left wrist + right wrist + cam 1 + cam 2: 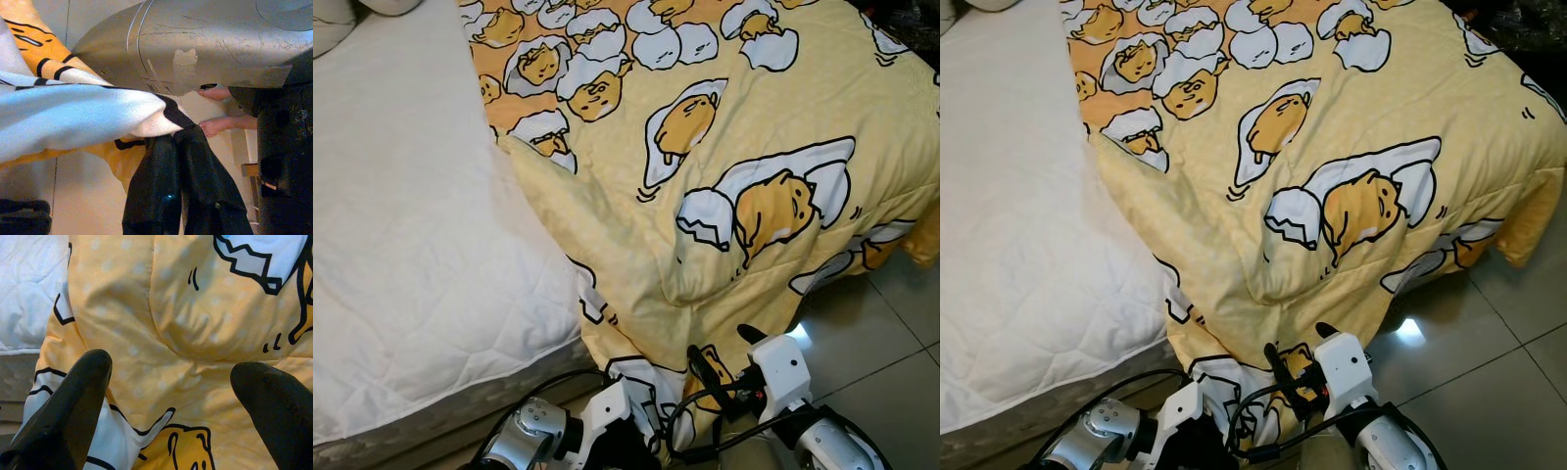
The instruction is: Clean up the room
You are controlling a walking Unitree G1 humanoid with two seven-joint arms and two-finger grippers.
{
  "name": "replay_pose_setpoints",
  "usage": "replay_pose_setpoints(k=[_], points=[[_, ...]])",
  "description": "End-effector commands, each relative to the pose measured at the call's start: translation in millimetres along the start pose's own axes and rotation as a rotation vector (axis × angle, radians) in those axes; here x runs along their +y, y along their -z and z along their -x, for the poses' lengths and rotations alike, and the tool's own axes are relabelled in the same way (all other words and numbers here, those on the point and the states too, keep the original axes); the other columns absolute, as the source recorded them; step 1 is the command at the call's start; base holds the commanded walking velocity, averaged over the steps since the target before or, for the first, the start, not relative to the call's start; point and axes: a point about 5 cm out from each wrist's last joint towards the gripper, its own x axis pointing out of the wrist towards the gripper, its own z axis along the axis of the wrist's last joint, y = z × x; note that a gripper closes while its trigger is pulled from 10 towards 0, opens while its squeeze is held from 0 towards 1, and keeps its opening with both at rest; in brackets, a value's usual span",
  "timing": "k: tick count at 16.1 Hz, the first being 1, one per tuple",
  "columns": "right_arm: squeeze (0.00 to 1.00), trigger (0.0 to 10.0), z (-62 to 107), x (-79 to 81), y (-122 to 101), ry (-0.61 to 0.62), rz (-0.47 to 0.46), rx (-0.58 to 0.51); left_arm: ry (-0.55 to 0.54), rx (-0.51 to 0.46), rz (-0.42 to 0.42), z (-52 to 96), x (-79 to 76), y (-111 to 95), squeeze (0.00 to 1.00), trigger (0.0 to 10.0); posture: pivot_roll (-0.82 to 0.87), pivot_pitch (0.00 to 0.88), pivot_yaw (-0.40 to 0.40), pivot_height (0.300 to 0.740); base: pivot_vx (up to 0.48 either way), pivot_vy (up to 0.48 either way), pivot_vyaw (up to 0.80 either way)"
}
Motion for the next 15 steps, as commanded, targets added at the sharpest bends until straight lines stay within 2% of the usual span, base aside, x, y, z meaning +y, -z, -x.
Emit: replay_pose_setpoints(k=[1,3,10,15], points=[[0.32,10.0,1.0,6.2,3.0,-0.024,-0.016,0.010,0.001,0.015,0.038,4.3,-3.8,10.6,0.00,0.0,-0.29,0.228,0.194,0.740,0.000,0.480,0.00],[0.32,10.0,1.1,6.4,3.3,-0.025,-0.016,0.011,0.003,0.014,0.038,4.3,-4.3,10.8,0.00,0.0,-0.29,0.228,0.194,0.740,0.000,0.480,0.00],[0.32,10.0,1.1,7.4,4.0,-0.028,-0.015,0.012,0.008,0.018,0.025,2.4,-3.9,7.9,0.00,0.0,-0.29,0.230,0.193,0.740,0.000,0.000,0.00],[0.32,10.0,0.0,7.8,4.0,-0.028,-0.016,0.012,0.061,0.047,-0.004,-1.5,-10.3,10.4,0.00,0.0,-0.29,0.231,0.194,0.740,0.000,0.000,0.00]])
